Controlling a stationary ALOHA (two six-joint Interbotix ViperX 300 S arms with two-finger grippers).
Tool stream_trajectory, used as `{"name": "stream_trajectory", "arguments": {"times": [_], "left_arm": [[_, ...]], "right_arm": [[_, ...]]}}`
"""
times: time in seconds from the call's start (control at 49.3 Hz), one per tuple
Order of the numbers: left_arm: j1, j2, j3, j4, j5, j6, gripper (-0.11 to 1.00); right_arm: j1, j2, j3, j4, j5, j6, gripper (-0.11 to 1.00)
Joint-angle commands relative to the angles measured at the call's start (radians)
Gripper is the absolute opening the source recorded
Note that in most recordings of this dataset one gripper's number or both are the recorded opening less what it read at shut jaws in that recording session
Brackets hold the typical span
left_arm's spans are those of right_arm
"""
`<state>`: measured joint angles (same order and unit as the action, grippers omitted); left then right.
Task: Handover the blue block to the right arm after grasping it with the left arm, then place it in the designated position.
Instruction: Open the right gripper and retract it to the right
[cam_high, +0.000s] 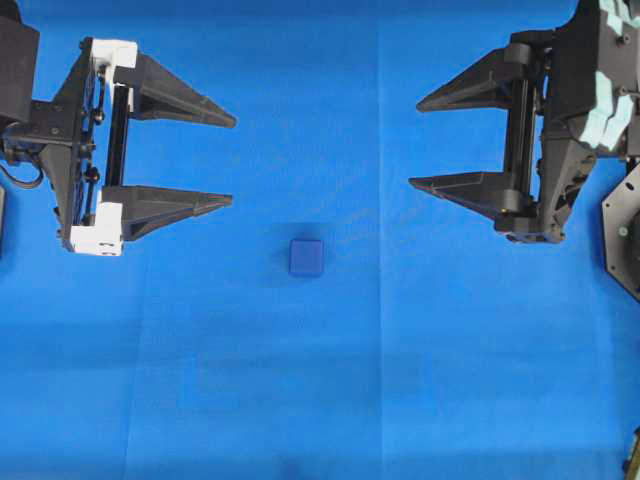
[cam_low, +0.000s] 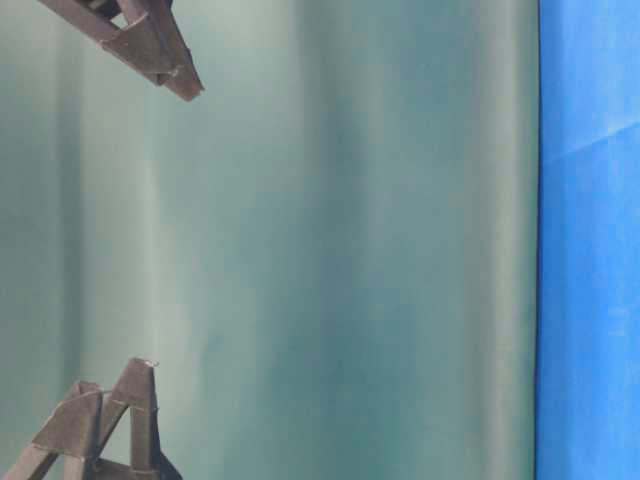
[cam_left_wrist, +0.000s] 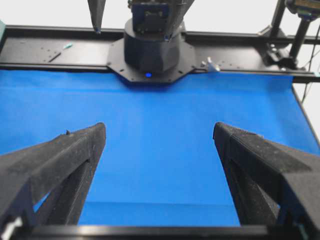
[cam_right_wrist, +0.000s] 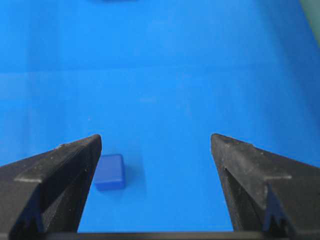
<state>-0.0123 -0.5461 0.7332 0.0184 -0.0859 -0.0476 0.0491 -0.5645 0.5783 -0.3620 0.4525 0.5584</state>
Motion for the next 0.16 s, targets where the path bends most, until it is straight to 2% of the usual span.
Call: {"name": "stream_trajectory", "arguments": {"times": [0.0,0.142], "left_arm": [[0.002,-0.023,-0.018,-0.002,-0.009,0.0,0.93],[0.0,-0.023,-0.018,0.0,-0.008,0.0,0.93]], "right_arm": [[0.002,-0.005,-0.011,-0.005,-0.008,0.002,0.8],[0.0,-0.005,-0.011,-0.009,-0.028,0.002,0.8]]}}
